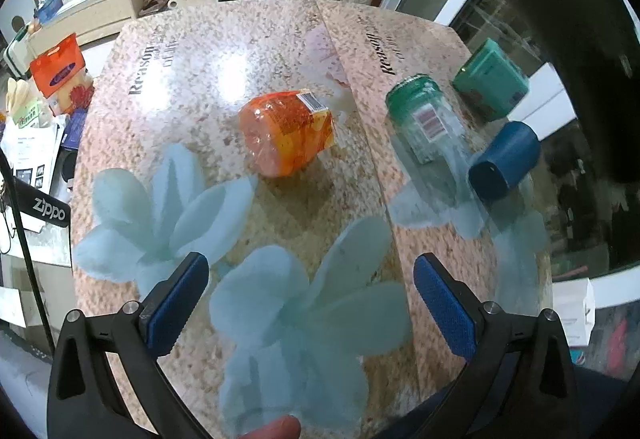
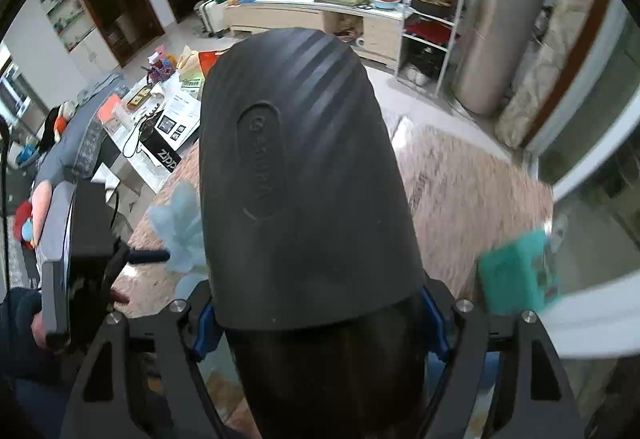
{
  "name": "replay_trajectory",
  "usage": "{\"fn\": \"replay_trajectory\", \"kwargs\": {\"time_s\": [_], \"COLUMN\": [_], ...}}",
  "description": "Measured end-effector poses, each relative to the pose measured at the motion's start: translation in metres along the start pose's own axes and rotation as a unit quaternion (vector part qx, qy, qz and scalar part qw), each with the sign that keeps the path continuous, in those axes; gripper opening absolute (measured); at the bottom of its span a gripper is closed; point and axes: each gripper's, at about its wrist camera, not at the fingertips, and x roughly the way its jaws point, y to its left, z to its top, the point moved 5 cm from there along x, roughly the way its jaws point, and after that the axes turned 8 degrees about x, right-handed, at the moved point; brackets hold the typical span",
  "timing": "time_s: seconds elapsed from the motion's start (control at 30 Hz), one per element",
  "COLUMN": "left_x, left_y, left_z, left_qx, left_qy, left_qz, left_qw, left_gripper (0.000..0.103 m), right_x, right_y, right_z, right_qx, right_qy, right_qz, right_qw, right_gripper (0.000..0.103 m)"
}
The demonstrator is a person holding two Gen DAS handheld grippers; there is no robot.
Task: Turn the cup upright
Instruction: 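Lift the black cup with the right gripper toward the left gripper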
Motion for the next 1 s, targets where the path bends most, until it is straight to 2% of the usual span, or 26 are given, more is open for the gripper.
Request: {"fn": "replay_trajectory", "kwargs": {"time_s": [0.27, 0.47, 0.57, 0.7, 1.0], "left_x": [-0.009, 0.001, 0.010, 0.025, 0.044], "left_y": [-0.014, -0.027, -0.033, -0.032, -0.022], "left_z": [-0.027, -0.048, -0.059, -0.070, -0.078], "left_qx": [0.021, 0.047, 0.051, 0.054, 0.043], "left_qy": [0.006, 0.031, 0.047, 0.064, 0.080], "left_qz": [-0.014, -0.014, -0.024, -0.016, -0.011], "left_qw": [0.9997, 0.9983, 0.9974, 0.9964, 0.9958], "left_gripper": [0.103, 0.103, 0.103, 0.103, 0.103], "right_x": [0.019, 0.042, 0.061, 0.083, 0.102], "right_y": [0.018, 0.028, 0.029, 0.025, 0.035], "right_z": [-0.073, -0.136, -0.155, -0.161, -0.165], "right_qx": [0.095, 0.134, 0.165, 0.194, 0.202], "right_qy": [0.014, 0.045, 0.064, 0.079, 0.086], "right_qz": [-0.002, -0.014, -0.014, -0.019, -0.030], "right_qw": [0.995, 0.990, 0.984, 0.978, 0.975], "right_gripper": [0.077, 0.077, 0.077, 0.077, 0.077]}}
